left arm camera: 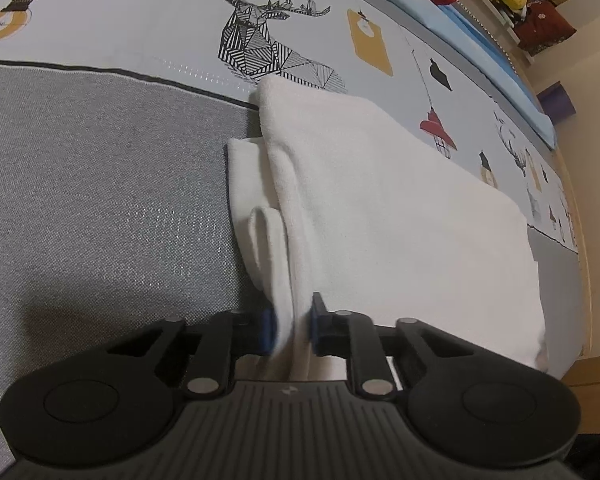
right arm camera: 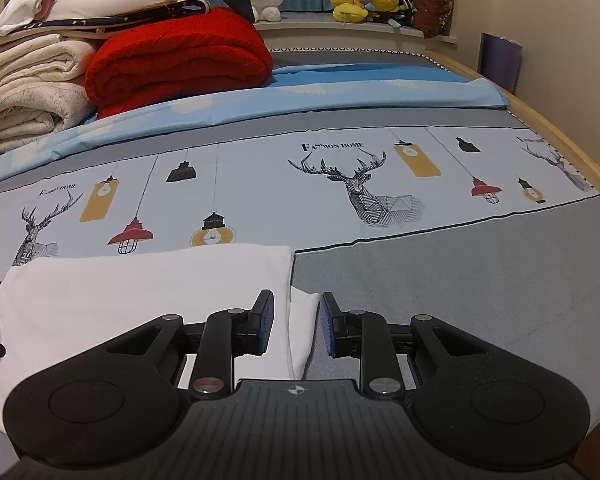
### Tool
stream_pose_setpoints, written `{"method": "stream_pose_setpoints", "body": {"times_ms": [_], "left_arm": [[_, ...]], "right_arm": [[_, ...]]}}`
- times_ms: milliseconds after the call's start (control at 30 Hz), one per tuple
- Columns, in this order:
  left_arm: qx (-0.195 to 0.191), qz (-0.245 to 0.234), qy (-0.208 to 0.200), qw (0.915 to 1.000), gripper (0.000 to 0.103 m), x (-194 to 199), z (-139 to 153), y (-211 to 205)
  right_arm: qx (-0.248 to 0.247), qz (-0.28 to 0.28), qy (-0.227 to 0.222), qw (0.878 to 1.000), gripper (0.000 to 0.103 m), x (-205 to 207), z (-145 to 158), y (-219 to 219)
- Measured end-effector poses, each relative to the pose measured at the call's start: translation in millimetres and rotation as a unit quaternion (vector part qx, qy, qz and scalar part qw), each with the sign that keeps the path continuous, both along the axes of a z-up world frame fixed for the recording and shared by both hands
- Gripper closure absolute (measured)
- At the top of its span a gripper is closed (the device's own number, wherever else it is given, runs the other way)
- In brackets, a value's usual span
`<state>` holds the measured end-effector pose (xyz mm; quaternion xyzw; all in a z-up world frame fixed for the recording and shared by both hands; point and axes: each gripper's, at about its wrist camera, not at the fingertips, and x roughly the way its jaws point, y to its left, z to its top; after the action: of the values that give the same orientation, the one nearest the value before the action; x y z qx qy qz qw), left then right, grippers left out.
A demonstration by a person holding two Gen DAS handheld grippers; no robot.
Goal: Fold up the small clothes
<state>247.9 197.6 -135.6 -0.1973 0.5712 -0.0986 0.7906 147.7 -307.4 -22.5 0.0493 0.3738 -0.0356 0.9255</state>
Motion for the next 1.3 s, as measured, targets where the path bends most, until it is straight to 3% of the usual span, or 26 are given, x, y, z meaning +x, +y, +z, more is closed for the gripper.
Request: {"method": "stream_pose_setpoints", "body": {"times_ms": [200, 300, 400, 500, 567, 667, 733, 900, 1167, 1233, 1300], "left_arm": [[0.000, -0.005, -0.026, 0.9997, 0.093, -12, 18, 9], [0.022, 0.017, -0.027, 0.9993, 0.093, -21, 29, 25], [0.089, 0.035, -0.020, 0.9952, 0.093, -32, 41, 42], [0.171, 0.027, -0.011, 0.9848, 0.093, -40, 49, 48], [0.197, 0.023, -0.013, 0.9800, 0.093, -44, 55, 49], [0.162, 0.031, -0.034, 0.9858, 0.093, -45, 75, 48], [0.118, 0.034, -0.056, 0.9909, 0.093, -45, 91, 40], [0.011, 0.006, -0.091, 0.9958, 0.093, -33, 117, -14], [-0.094, -0.077, -0.103, 0.9872, 0.092, -7, 117, -165], [-0.122, -0.088, -0.096, 0.9840, 0.082, -1, 112, -193], [-0.162, -0.108, -0.101, 0.9757, 0.079, -1, 113, -204]], "right_arm": [[0.016, 0.001, -0.005, 1.000, 0.077, 3, 1, 9], [0.020, 0.011, -0.009, 1.000, 0.077, 6, 1, 18], [0.024, 0.023, -0.012, 0.999, 0.077, 6, 1, 24], [0.031, 0.029, -0.014, 0.999, 0.077, 6, 1, 26], [0.037, 0.030, -0.019, 0.999, 0.077, 6, 2, 24], [0.044, 0.027, -0.021, 0.998, 0.077, 7, 3, 18], [0.050, 0.024, -0.025, 0.998, 0.077, 6, 3, 13], [0.049, 0.027, -0.029, 0.998, 0.077, 5, 4, 3], [0.052, 0.025, -0.022, 0.998, 0.077, 4, 3, -4], [0.052, 0.029, -0.018, 0.998, 0.077, 6, 2, -2], [0.053, 0.035, -0.012, 0.998, 0.077, 8, -1, 0]]}}
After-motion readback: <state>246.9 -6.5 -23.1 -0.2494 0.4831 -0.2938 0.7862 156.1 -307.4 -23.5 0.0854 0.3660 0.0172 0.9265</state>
